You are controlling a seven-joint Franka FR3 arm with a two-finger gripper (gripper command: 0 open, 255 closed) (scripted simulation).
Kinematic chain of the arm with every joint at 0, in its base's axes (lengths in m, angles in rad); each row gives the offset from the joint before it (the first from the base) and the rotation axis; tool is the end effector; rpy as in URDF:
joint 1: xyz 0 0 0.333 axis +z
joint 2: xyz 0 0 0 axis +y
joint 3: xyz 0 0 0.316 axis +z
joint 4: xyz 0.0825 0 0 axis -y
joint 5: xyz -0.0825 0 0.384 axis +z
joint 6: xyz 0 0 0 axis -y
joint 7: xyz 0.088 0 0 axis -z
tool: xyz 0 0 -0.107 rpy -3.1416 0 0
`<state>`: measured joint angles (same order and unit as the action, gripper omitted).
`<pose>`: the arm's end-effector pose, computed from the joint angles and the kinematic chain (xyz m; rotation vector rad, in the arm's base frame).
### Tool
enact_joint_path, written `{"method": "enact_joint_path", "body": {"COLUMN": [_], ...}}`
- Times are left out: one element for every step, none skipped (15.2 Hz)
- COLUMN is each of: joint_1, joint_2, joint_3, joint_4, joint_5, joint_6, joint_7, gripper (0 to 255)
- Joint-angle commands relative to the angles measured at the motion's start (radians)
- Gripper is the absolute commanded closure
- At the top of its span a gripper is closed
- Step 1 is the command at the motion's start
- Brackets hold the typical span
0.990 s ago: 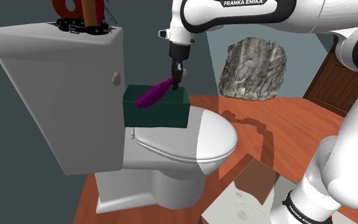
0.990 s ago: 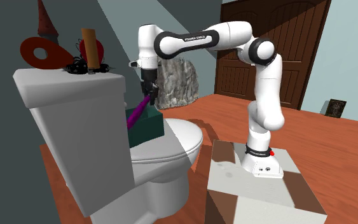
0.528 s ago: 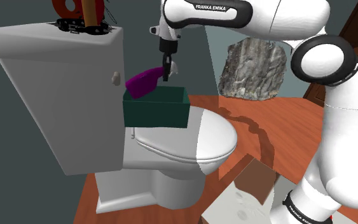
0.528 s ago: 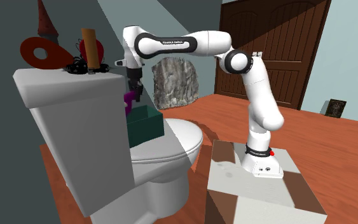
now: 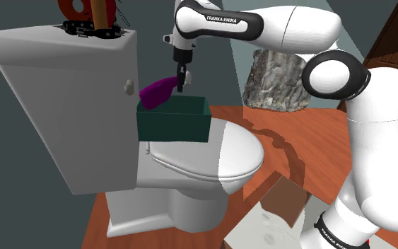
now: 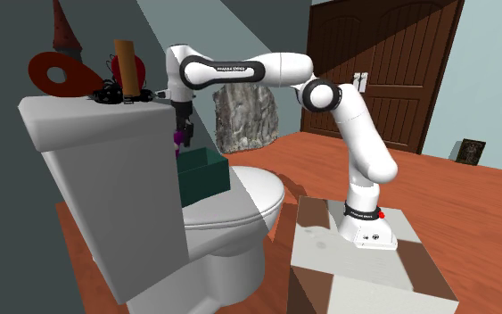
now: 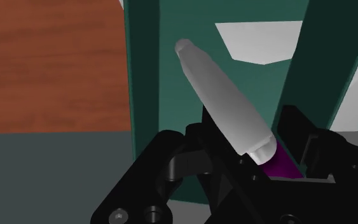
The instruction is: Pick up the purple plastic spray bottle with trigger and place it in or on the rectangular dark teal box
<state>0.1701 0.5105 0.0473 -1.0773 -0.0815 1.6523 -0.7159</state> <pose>0.6933 0.1355 0.5437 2.7419 1.3765 0.0742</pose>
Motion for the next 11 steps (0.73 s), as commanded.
{"method": "enact_joint_path", "body": {"joint_1": [0.008,0.006,0.004,0.000,-0.002,-0.003,-0.005,-0.006,-0.007,-0.009,-0.012], "joint_2": [-0.001,-0.005,-0.008,-0.011,-0.013,-0.015,-0.017,-0.018,-0.020,-0.020,-0.020], "joint_3": [0.010,0.011,0.014,0.018,0.021,0.022,0.024,0.024,0.025,0.028,0.032], "joint_4": [-0.039,-0.058,-0.077,-0.096,-0.113,-0.130,-0.146,-0.162,-0.183,-0.183,-0.183], "joint_5": [0.009,0.009,0.007,0.005,0.004,0.003,0.002,0.002,0.001,0.000,-0.002], "joint_6": [0.036,0.052,0.067,0.083,0.097,0.112,0.127,0.141,0.161,0.161,0.161], "joint_7": [0.006,0.007,0.008,0.010,0.011,0.012,0.013,0.014,0.016,0.016,0.017], "gripper": [255,255,255,255,255,255,255,255,255,255,255]}}
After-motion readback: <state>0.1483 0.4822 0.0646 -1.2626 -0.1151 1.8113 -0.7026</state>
